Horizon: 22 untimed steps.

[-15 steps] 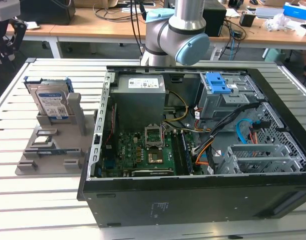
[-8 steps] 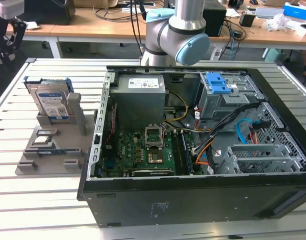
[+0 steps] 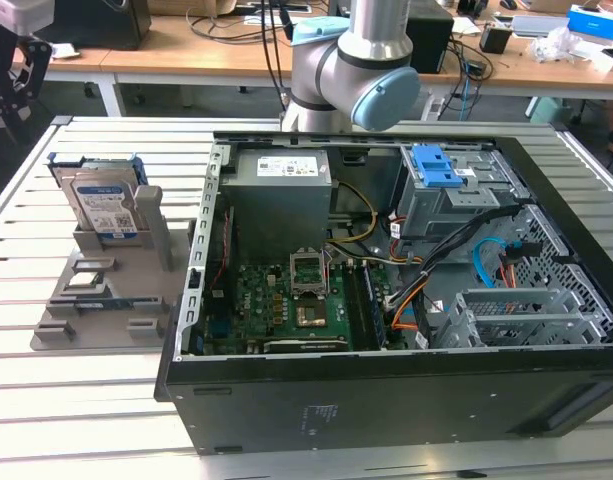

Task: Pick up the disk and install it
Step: 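Pick up the disk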

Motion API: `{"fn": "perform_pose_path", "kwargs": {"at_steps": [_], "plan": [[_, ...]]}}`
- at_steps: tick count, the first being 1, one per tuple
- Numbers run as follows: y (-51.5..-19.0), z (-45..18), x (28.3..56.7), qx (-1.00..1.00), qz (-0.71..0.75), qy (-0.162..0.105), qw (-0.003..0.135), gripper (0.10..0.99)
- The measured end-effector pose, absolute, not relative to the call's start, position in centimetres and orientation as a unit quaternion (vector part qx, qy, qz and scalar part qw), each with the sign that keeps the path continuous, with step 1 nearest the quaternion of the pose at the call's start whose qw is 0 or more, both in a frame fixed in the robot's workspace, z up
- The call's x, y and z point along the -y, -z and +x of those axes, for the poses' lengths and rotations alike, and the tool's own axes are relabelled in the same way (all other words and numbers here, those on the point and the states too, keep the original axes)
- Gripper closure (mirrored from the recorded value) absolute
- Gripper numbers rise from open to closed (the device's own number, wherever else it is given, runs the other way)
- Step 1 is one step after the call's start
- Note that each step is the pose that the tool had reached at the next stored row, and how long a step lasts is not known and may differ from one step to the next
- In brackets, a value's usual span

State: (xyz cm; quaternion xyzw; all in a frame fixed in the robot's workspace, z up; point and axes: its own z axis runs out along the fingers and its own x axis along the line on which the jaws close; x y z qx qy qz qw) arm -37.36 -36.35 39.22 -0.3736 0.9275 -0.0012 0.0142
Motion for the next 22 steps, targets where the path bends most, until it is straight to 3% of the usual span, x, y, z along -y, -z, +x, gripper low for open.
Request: {"fn": "perform_pose_path", "kwargs": {"at_steps": [22], "plan": [[-39.22, -37.35, 36.36, -0.868, -0.497, -0.001, 0.014, 0.98]]}}
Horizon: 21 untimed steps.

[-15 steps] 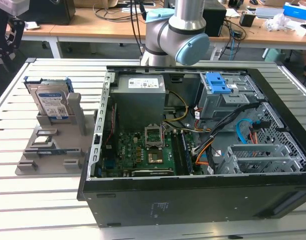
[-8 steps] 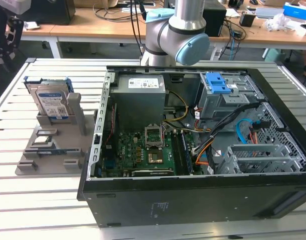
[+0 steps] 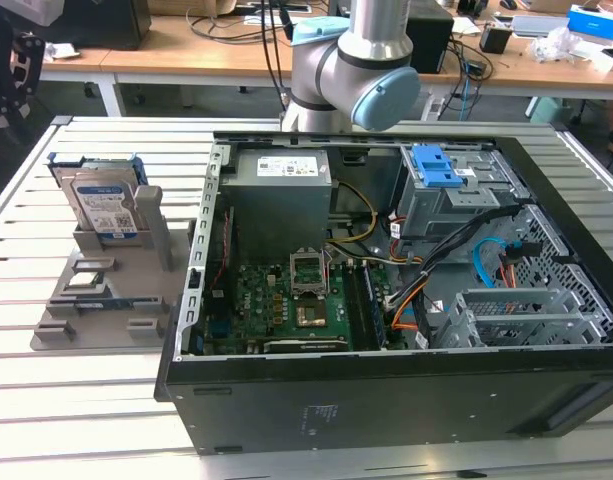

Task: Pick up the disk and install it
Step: 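Pick up the disk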

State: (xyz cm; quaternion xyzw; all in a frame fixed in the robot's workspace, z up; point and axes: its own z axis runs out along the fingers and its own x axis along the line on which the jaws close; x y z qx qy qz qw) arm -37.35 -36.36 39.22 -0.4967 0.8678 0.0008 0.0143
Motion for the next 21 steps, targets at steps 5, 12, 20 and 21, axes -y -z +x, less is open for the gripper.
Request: {"fn": "perform_pose_path", "kwargs": {"at_steps": [5, 12, 20, 21], "plan": [[-39.22, -37.36, 36.36, -0.852, -0.524, -0.001, 0.014, 0.98], [-39.23, -37.36, 36.36, -0.823, -0.567, -0.002, 0.014, 0.98], [-39.22, -37.36, 36.36, -0.79, -0.612, -0.003, 0.014, 0.98], [-39.23, -37.36, 36.36, -0.785, -0.619, -0.003, 0.014, 0.98]]}}
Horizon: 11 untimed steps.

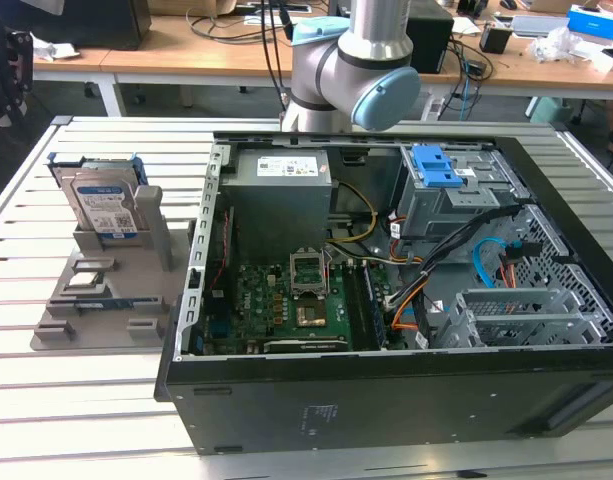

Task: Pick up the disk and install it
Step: 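Pick up the disk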

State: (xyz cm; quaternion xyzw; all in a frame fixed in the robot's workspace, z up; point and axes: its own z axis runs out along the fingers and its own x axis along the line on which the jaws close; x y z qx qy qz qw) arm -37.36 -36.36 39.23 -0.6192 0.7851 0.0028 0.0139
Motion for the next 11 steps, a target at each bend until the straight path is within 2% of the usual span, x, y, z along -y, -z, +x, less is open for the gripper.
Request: {"fn": "perform_pose_path", "kwargs": {"at_steps": [11], "plan": [[-39.22, -37.35, 36.35, -0.745, -0.667, -0.004, 0.014, 0.98]]}}
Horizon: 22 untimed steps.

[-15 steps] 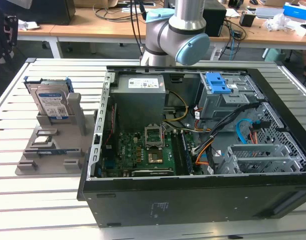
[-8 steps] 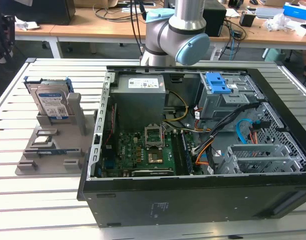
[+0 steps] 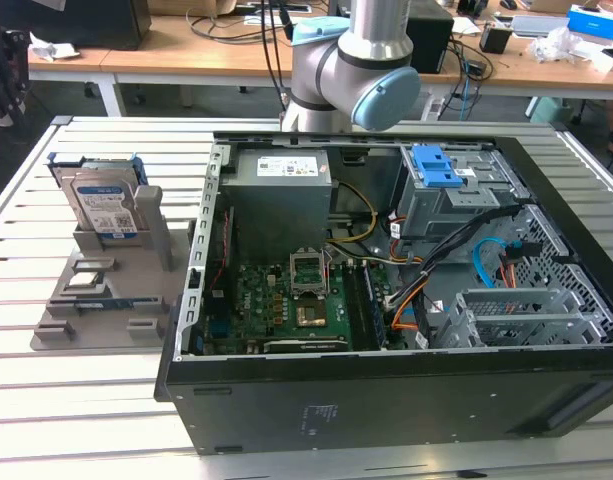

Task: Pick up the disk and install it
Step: 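Pick up the disk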

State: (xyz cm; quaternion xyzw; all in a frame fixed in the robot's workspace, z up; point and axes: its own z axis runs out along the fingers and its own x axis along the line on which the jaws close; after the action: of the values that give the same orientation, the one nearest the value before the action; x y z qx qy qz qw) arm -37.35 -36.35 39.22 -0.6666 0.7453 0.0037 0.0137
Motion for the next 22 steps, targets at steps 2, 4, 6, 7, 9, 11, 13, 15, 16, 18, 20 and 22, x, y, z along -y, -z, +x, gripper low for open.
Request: {"fn": "perform_pose_path", "kwargs": {"at_steps": [2, 4, 6, 7, 9, 11, 13, 15, 16, 18, 20, 22], "plan": [[-39.2, -37.4, 36.4, -0.745, -0.667, -0.004, 0.014, 0.98], [-39.2, -37.4, 36.4, -0.745, -0.667, -0.004, 0.014, 0.973], [-39.2, -37.4, 36.4, -0.745, -0.667, -0.004, 0.014, 0.973], [-39.2, -37.4, 36.3, -0.745, -0.667, -0.004, 0.014, 0.914], [-39.2, -37.4, 36.3, -0.745, -0.667, -0.004, 0.014, 0.792], [-39.2, -37.4, 36.3, -0.745, -0.667, -0.004, 0.014, 0.671], [-39.2, -37.4, 36.3, -0.745, -0.667, -0.003, 0.014, 0.604], [-39.2, -37.4, 36.3, -0.745, -0.667, -0.003, 0.014, 0.604], [-39.2, -37.3, 36.1, -0.745, -0.667, -0.003, 0.014, 0.604], [-39.2, -37.3, 35.6, -0.745, -0.667, -0.003, 0.014, 0.604], [-39.2, -37.3, 34.9, -0.745, -0.667, -0.003, 0.014, 0.604], [-39.2, -37.2, 34.4, -0.745, -0.667, -0.003, 0.014, 0.604]]}}
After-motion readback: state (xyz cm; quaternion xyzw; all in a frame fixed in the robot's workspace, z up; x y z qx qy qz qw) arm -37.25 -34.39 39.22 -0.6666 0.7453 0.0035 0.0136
